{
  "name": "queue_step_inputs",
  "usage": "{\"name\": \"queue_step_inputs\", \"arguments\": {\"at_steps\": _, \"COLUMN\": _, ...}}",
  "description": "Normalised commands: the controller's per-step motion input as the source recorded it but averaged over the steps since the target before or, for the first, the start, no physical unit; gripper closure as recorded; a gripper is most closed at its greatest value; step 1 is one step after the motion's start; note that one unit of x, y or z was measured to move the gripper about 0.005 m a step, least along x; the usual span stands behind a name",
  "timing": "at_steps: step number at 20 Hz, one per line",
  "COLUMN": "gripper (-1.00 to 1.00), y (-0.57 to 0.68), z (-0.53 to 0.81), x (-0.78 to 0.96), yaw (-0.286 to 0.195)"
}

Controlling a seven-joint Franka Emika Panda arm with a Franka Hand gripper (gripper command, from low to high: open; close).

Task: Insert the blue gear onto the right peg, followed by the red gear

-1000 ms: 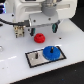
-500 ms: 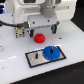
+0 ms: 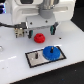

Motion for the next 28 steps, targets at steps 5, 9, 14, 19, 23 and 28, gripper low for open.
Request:
{"name": "queue_step_inputs", "arguments": {"at_steps": 5, "gripper": -1.0, "y": -0.02, "z": -0.14, "x": -0.03, "yaw": 0.0}}
{"name": "queue_step_inputs", "arguments": {"at_steps": 9, "gripper": -1.0, "y": -0.02, "z": -0.15, "x": -0.01, "yaw": 0.0}}
{"name": "queue_step_inputs", "arguments": {"at_steps": 14, "gripper": -1.0, "y": 0.02, "z": -0.1, "x": -0.01, "yaw": 0.0}}
{"name": "queue_step_inputs", "arguments": {"at_steps": 19, "gripper": -1.0, "y": 0.0, "z": -0.07, "x": -0.01, "yaw": 0.0}}
{"name": "queue_step_inputs", "arguments": {"at_steps": 23, "gripper": -1.0, "y": 0.0, "z": -0.1, "x": -0.03, "yaw": 0.0}}
{"name": "queue_step_inputs", "arguments": {"at_steps": 28, "gripper": 1.0, "y": 0.02, "z": -0.09, "x": -0.01, "yaw": 0.0}}
